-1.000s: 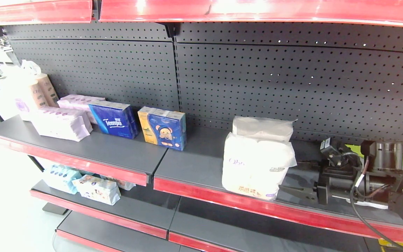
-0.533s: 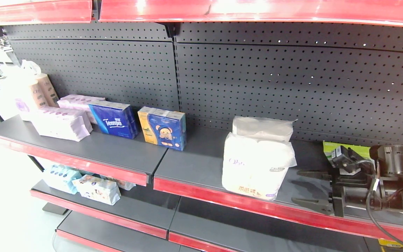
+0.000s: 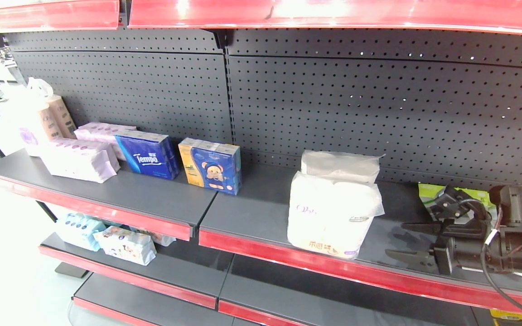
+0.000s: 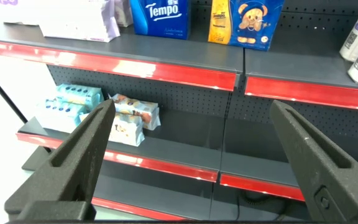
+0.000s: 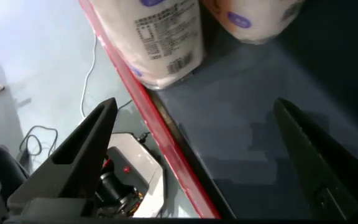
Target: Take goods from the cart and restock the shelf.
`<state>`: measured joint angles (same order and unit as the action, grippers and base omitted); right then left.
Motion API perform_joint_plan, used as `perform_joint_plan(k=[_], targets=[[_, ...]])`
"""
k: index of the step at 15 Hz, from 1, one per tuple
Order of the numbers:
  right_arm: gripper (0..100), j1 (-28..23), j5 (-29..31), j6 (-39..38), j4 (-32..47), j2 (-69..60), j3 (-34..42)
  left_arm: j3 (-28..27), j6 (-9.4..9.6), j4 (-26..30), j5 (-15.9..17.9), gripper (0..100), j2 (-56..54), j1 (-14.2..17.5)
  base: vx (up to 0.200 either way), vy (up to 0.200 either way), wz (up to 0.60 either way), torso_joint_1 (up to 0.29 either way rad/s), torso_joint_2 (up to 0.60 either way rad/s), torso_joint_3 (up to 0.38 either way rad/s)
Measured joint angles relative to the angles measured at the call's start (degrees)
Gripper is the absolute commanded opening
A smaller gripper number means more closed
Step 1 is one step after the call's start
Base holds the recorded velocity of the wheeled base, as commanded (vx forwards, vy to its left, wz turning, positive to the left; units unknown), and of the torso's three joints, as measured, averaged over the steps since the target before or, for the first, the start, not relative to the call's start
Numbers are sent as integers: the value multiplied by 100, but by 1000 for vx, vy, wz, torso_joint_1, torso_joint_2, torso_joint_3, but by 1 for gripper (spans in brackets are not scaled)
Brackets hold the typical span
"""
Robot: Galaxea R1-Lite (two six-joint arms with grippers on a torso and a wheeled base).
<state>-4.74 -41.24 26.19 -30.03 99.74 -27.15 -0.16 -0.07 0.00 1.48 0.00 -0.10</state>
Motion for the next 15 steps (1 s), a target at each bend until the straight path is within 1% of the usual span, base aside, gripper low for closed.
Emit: perform_joint_plan(k=[3,9,13,15], targets=[[100,52,523,-284,-35,-79,-9,2,0,0,2,100,0,0,0,0,0,0,0,0],[100,166,930,-856,-51,-182,-11,2,0,0,2,100,0,0,0,0,0,0,0,0],[100,452,1154,-1176,-55,-239,-11,6,0,0,2,100,0,0,0,0,0,0,0,0],[100,514,1258,-1207,-71,-234,-18,6,0,0,2,100,0,0,0,0,0,0,0,0]])
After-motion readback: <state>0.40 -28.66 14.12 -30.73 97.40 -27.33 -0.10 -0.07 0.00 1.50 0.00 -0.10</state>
